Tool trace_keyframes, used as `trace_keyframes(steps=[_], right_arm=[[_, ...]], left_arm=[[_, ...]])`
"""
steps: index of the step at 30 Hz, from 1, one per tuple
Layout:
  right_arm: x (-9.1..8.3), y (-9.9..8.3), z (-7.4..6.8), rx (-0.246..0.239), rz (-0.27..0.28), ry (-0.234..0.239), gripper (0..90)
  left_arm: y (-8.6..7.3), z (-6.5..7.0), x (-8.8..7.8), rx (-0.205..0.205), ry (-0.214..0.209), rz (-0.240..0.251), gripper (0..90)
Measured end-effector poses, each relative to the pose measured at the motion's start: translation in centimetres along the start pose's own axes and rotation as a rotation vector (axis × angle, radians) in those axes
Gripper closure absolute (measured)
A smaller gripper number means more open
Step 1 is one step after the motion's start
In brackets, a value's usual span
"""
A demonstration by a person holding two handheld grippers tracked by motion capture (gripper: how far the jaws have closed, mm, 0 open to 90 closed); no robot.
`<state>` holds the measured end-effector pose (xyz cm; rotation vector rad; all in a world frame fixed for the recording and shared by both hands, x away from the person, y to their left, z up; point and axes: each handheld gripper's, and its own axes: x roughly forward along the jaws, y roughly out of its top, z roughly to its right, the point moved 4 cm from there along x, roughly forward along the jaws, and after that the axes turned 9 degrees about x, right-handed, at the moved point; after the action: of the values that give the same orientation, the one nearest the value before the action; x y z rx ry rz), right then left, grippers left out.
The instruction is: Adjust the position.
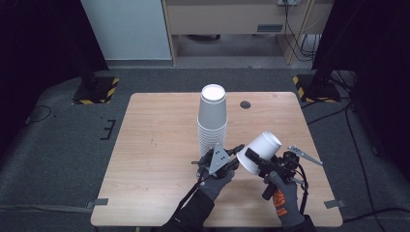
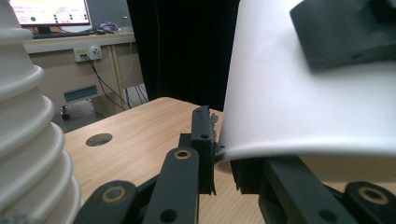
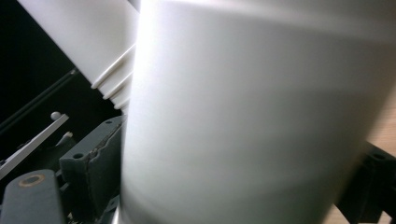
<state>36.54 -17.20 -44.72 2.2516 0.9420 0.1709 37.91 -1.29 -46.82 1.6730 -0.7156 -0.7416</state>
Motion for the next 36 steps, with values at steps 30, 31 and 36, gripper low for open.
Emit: trace_keyframes(steps=[30,31,36], right_arm=[[0.24,-0.26,0.28,0.031,-0.032,0.015,13.6],[0.33,-0.33,0.23,0.027,-0.036,0.017,13.6],[0.48,-0.54,0.16,0.033,-0.044,0.022,13.2]], left_arm=[[-0.41,0.11,0.23,-0.003,-0.014,-0.027,73.4],[-0.41,0.11,0.25,-0.003,-0.015,-0.026,73.3],[-0.43,0.29,0.17,0.009,-0.026,-0.035,78.1]])
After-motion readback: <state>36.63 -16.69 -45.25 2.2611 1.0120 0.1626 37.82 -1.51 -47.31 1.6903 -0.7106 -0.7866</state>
